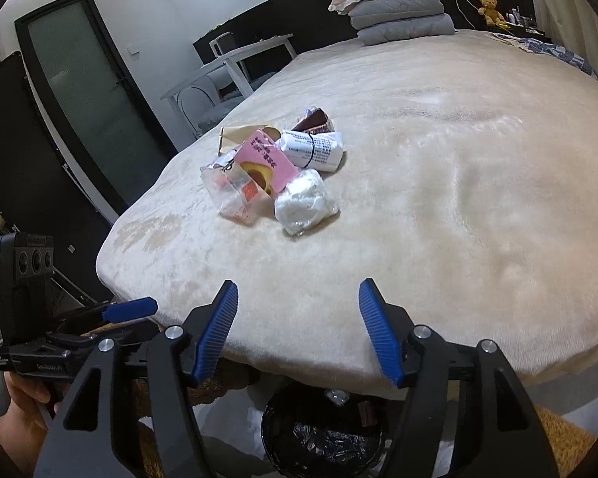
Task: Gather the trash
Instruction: 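Raise both tools back to the bed and grasp the clear plastic bottle with the left tool, then grasp the white tissue wad with the right tool while the left tool holds the bottle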
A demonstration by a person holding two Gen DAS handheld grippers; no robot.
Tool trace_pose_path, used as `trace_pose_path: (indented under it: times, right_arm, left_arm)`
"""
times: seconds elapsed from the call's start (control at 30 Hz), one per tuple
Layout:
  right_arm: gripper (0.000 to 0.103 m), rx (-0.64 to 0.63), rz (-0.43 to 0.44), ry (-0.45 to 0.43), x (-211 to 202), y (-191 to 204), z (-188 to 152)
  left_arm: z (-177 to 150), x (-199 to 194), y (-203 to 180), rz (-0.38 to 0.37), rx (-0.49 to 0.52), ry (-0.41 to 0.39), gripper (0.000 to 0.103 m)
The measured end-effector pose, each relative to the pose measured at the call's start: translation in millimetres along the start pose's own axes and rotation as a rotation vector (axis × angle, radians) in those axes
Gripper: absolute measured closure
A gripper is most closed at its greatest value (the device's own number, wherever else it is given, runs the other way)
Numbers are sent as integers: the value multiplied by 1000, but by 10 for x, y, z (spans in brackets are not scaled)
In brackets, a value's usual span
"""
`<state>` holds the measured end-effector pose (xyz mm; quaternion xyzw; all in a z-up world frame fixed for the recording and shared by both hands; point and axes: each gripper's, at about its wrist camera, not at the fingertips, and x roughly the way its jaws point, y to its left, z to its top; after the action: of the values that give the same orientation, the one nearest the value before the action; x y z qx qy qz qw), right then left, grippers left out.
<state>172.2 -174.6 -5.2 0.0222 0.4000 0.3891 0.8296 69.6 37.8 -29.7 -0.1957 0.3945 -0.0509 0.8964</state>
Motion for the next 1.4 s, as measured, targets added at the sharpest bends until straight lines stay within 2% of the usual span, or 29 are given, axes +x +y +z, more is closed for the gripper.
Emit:
trace_pose_path:
  times: [0.07, 0.23, 0.6, 0.83, 0.93, 1.03, 1.2, 1.4]
  right_arm:
    - [34, -18, 12, -16, 45, -12, 117]
    - [26, -51, 44, -51, 134, -78, 383]
    - [25, -87, 47, -63, 275, -255, 709]
    - [25, -112, 50, -61, 351, -297, 785]
    - [25, -119, 46, -54, 395, -308, 807]
    - [25, -117, 46, -46, 421, -310, 800]
    - [25, -133, 49, -37, 455, -257, 772]
    - [25, -155, 51, -29, 514, -155, 754]
  left_arm:
    - [138, 12, 6, 15, 19, -19, 23]
    - [505, 143, 73, 68, 56, -35, 22]
    - [994, 638, 150, 185, 133, 2, 22]
    - [1084, 791, 152, 232, 180, 13, 24]
    - [1114, 850, 126, 236, 211, 18, 41]
    - [1109, 861, 112, 246, 233, 9, 46]
    - [1078, 805, 75, 241, 251, -4, 48]
    - [1037, 682, 102, 235, 227, -26, 48]
